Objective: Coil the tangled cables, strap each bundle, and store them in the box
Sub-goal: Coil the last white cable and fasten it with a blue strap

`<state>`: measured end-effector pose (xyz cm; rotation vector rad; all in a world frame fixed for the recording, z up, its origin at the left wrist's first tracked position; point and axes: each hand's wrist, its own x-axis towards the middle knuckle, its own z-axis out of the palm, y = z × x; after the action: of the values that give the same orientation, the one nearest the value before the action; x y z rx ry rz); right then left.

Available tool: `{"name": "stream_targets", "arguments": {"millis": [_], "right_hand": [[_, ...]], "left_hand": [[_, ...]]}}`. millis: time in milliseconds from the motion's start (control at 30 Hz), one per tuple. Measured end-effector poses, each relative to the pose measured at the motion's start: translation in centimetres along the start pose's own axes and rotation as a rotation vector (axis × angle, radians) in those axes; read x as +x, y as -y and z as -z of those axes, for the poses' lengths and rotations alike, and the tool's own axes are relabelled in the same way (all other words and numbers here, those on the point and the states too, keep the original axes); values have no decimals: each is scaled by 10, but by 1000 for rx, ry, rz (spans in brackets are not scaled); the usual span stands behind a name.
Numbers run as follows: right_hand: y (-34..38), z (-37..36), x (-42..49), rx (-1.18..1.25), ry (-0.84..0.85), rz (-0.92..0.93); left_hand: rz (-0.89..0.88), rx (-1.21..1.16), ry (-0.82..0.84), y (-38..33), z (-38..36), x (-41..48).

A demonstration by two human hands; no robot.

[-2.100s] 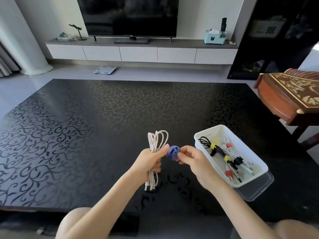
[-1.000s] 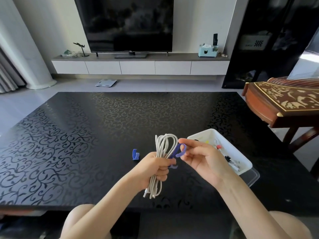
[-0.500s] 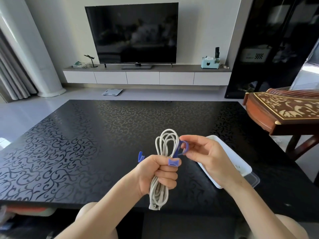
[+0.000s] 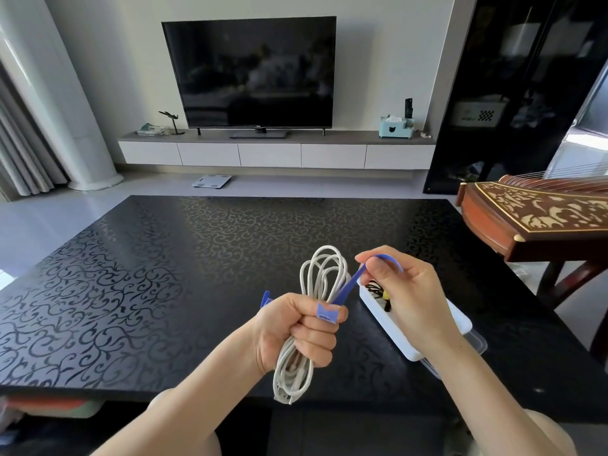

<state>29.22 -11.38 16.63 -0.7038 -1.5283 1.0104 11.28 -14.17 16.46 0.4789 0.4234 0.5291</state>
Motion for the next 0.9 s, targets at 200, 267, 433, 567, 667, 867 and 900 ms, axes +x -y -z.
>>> {"name": "stream_targets", "arguments": {"millis": [200,267,433,567,667,867,900], "right_hand": [[6,-13,-4,572,-16,-281],[8,-10,-4,725,-29,-377],[2,10,7,627,-209,-446],[-16,15,8,134,-122,-545],[-20,7,2,23,20,-539],[-15,-8,1,-2,-63,-531],[-15,-9,2,-20,-76,-524]], "left_hand": [[-128,421,-198,6,-6,4],[-182,484,-198,10,-9,2],[-289,701,-274,13,-5,-3],[-261,626,-278,8,0,-7],[-173,515,-153,7,1,-10],[-149,487,-99,10,-7,-8],[-168,487,-170,10,-8,-6]]}}
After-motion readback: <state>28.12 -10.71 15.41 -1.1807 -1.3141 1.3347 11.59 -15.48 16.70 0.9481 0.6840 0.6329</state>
